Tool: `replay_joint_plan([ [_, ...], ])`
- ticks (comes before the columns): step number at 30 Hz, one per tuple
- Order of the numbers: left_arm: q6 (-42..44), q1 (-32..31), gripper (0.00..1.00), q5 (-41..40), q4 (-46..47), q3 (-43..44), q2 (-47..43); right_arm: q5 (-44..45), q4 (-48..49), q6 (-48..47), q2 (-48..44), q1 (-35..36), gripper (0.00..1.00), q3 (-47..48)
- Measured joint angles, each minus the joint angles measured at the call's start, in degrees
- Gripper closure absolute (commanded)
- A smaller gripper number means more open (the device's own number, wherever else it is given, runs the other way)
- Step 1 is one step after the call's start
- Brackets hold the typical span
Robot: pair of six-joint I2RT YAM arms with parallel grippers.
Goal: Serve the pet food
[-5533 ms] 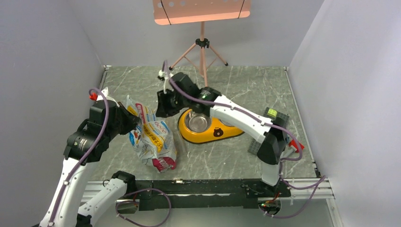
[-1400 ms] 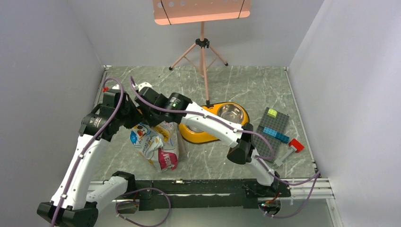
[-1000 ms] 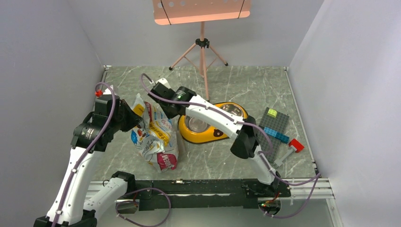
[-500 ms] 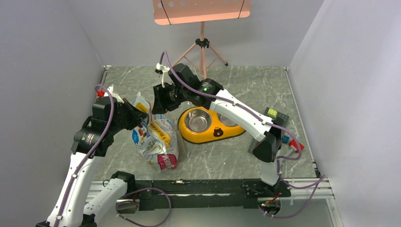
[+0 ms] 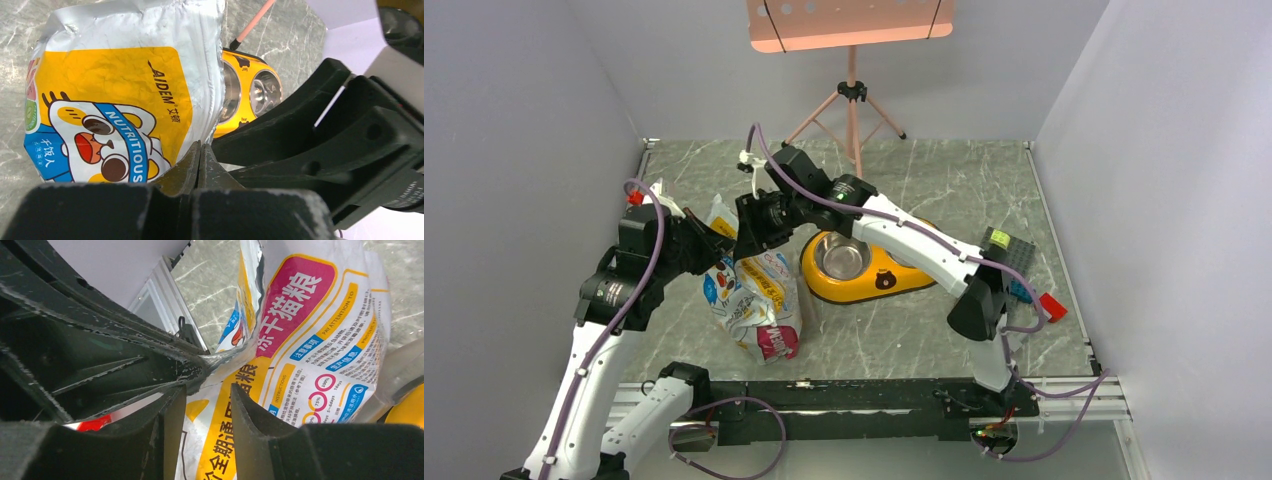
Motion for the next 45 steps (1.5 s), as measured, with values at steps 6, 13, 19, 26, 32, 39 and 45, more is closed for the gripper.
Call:
replay_joint_plan([
  [6,0.00,0.02,1.00,-0.04,-0.15,0.00,0.00,-1.11,0.04,0.87,1.16,0.26,0.60,0.00],
  [13,-0.07,0.09,1.00,-0.20,-0.31,0.00,0.09,1.09,-4.09,3.41,3.21,0.61,0.80,4.17],
  [19,-0.39,0.28,1.00,-1.79,-0.98,0.11,0.55,10.54,-16.22,5.86,9.18,2.49,0.74,17.42],
  [26,-1.62,0.15,1.00,-3.02,-4.28,2.27,2.51,17.90,-21.24,8.31,11.87,4.70,1.00,23.15],
  [32,-1.81,0.00,1.00,-3.65,-5.90,3.15,3.06,20.44,-20.57,7.61,11.54,5.64,1.00,22.45],
  [39,-0.74,0.02,0.81,-3.43,-4.66,1.40,2.27,20.17,-16.37,5.25,8.96,5.84,1.00,17.27],
  [45,1.55,0.13,0.62,-4.17,-5.53,0.46,2.10,19.93,-14.56,4.07,8.11,5.62,1.00,15.19],
])
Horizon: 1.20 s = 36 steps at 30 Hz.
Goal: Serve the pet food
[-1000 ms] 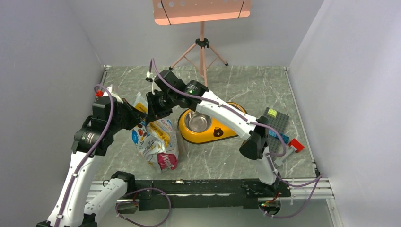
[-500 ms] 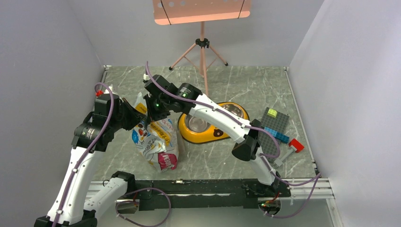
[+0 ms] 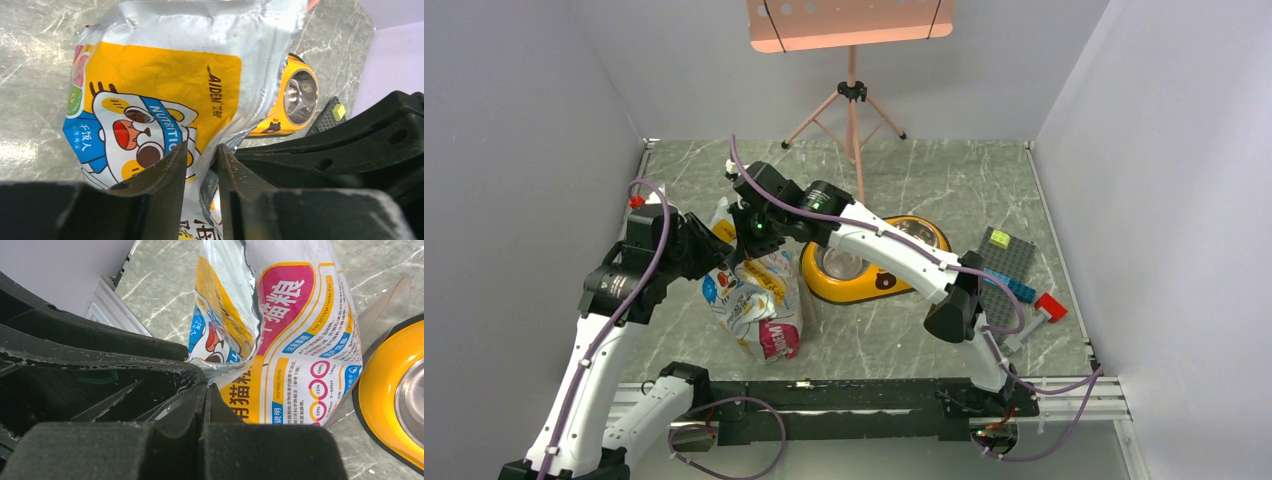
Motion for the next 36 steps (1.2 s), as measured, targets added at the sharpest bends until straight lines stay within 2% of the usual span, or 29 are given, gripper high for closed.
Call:
replay_joint_plan([
  [2,0.35,0.00,0.58,-0.39,0.02,-0.61,-0.39,-0.15,0.07,-0.17,0.00,-0.07,1.00,-0.20],
  [5,1.11,0.11,0.58,-0.70,0.26,-1.64,-1.22,-0.83,0.13,-0.42,-0.04,-0.24,1.00,-0.48],
  [10,1.49,0.22,0.72,0.28,2.16,-3.45,-1.92,-1.31,0.42,-0.46,-0.09,-0.50,1.00,-1.09],
  [12,1.70,0.22,0.75,1.14,2.97,-3.98,-1.70,-1.33,0.70,-0.48,-0.15,-0.63,1.00,-1.66],
  [16,2.27,0.24,0.57,1.84,4.13,-5.84,-1.92,-1.33,1.25,-0.55,-0.50,-0.96,1.00,-3.02],
  [18,2.62,0.26,0.57,2.82,4.09,-7.56,-2.38,-1.51,2.01,-0.63,-1.29,-1.36,1.00,-4.26],
  [19,2.56,0.24,0.58,3.26,4.52,-8.20,-2.51,-1.55,1.97,-0.70,-1.70,-1.51,1.00,-4.76],
  [21,2.62,0.26,0.70,4.17,5.64,-8.79,-2.58,-1.60,2.10,-0.87,-2.14,-1.75,1.00,-5.46],
  [28,5.33,-0.02,1.00,5.64,7.45,-7.32,-1.36,-1.29,2.86,-0.92,-2.19,-1.84,1.00,-5.62],
  [30,6.88,-0.28,1.00,5.31,6.36,-5.25,-0.07,0.96,2.36,-1.03,-2.14,-1.40,1.00,-4.83],
  [34,8.92,-1.03,1.00,4.13,4.94,-1.57,1.70,10.86,-1.77,-2.12,-0.70,0.98,1.00,0.98],
  [36,10.27,-1.16,1.00,2.89,4.90,-1.14,0.76,14.86,-2.49,-3.34,-1.14,2.14,1.00,0.94],
])
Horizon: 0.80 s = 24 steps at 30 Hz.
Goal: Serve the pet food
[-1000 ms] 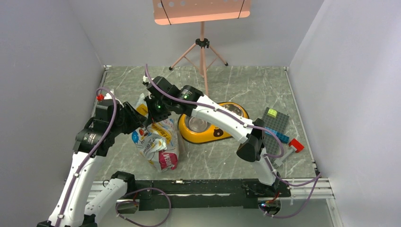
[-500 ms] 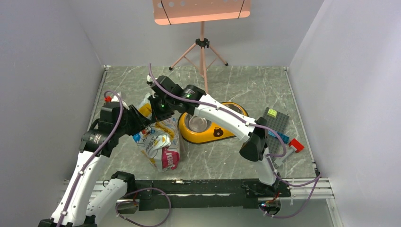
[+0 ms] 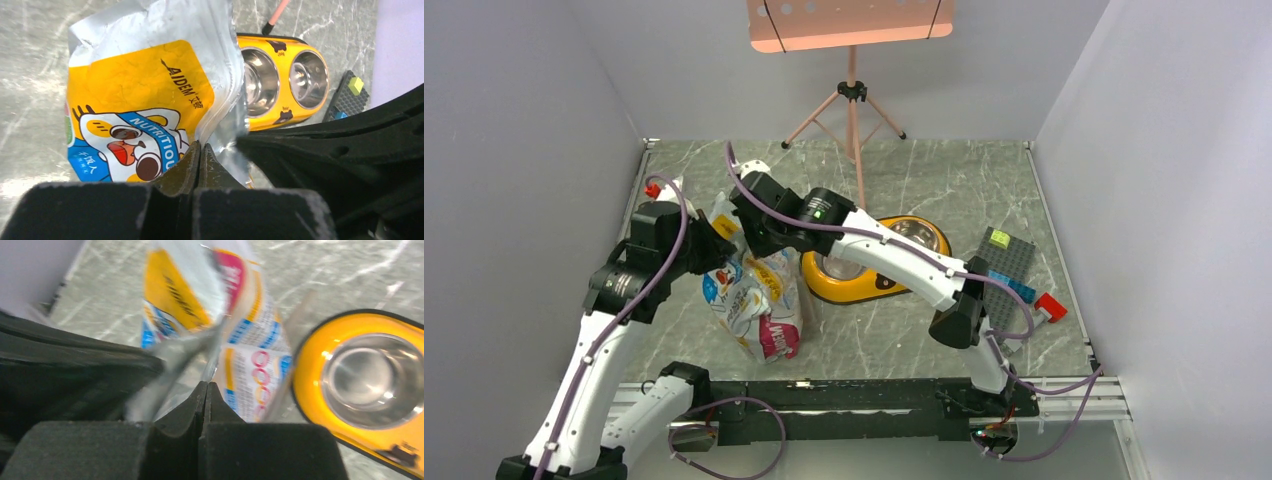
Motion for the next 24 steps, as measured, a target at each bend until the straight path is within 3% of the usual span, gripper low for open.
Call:
replay_joint_plan([
  [4,2.16,0.07,1.00,-1.88,-0.39,0.07,-2.58,5.62,-0.52,-3.17,-2.49,0.39,1.00,-4.09],
  [9,3.58,0.13,1.00,-1.53,-0.63,2.43,-3.56,9.42,-2.78,-6.56,-2.38,-0.59,0.98,-1.68],
  [12,3.67,0.13,1.00,-0.15,-0.22,3.76,-3.65,8.76,-3.06,-8.07,-2.32,-0.94,0.53,1.95],
  [14,3.65,0.15,1.00,0.81,0.68,4.09,-3.74,7.58,-2.36,-8.44,-2.43,-1.07,0.36,3.78],
  [16,3.54,0.31,1.00,1.49,1.51,4.13,-3.93,5.70,-1.36,-8.52,-2.99,-1.38,0.30,3.98],
  [24,3.21,0.57,1.00,2.21,1.77,4.13,-5.16,2.23,-0.42,-8.11,-3.56,-2.64,0.20,1.84],
])
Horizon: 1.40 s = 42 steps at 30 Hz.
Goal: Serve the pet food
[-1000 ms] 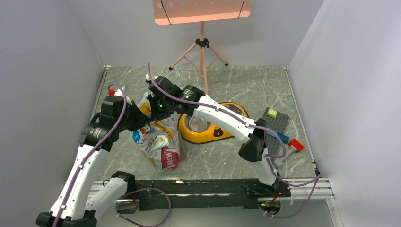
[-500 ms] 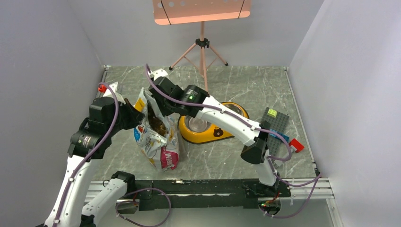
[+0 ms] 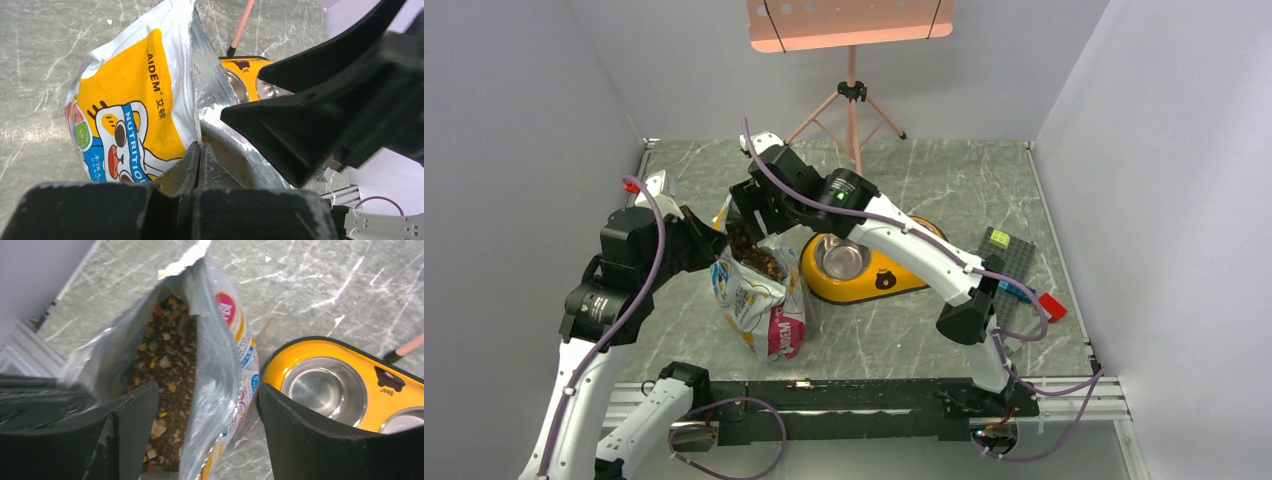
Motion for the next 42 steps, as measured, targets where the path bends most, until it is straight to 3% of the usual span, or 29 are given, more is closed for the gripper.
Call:
replay_joint_plan([
  [5,0.02,0.11,1.00,-0.76,-0.81,0.00,-1.25,-1.64,-0.85,-0.92,0.83,-1.68,0.16,-2.43],
  [11,-0.37,0.20,1.00,-1.33,-1.22,-0.02,-1.97,-16.06,5.20,-0.72,-0.55,-6.01,0.19,-15.28],
  [16,-0.63,0.20,1.00,-1.31,-1.46,-0.02,-1.95,-27.65,14.05,2.75,-2.10,-7.61,0.51,-22.16],
  [19,-1.05,0.20,1.00,-1.33,-1.55,-0.02,-1.95,-32.06,17.07,4.70,-3.17,-8.09,0.92,-23.12],
  [20,-1.16,0.20,1.00,-1.42,-1.66,-0.02,-1.95,-32.41,17.44,4.76,-3.48,-8.11,1.00,-23.08],
  [28,-4.85,0.22,1.00,-5.11,-5.03,0.04,-2.23,-23.69,7.13,2.27,-3.37,-6.60,1.00,-10.71],
  [30,-6.34,0.20,0.87,-6.08,-5.75,0.04,-2.67,-23.30,7.78,2.23,-3.58,-5.73,1.00,-11.58],
  [34,-9.46,0.22,0.49,-7.98,-7.21,0.04,-2.84,-23.82,9.77,2.51,-3.93,-4.72,1.00,-12.85],
  [36,-10.10,0.22,0.25,-8.55,-7.82,0.09,-2.16,-23.76,9.29,2.25,-3.93,-4.22,1.00,-12.52],
  [38,-10.43,0.22,0.20,-8.72,-8.52,0.20,-0.94,-23.78,9.01,2.05,-3.91,-3.87,1.00,-12.22],
  [42,-10.16,-0.48,0.23,-10.32,-12.35,1.36,3.72,-23.80,8.98,1.99,-3.93,-3.48,1.00,-12.15],
])
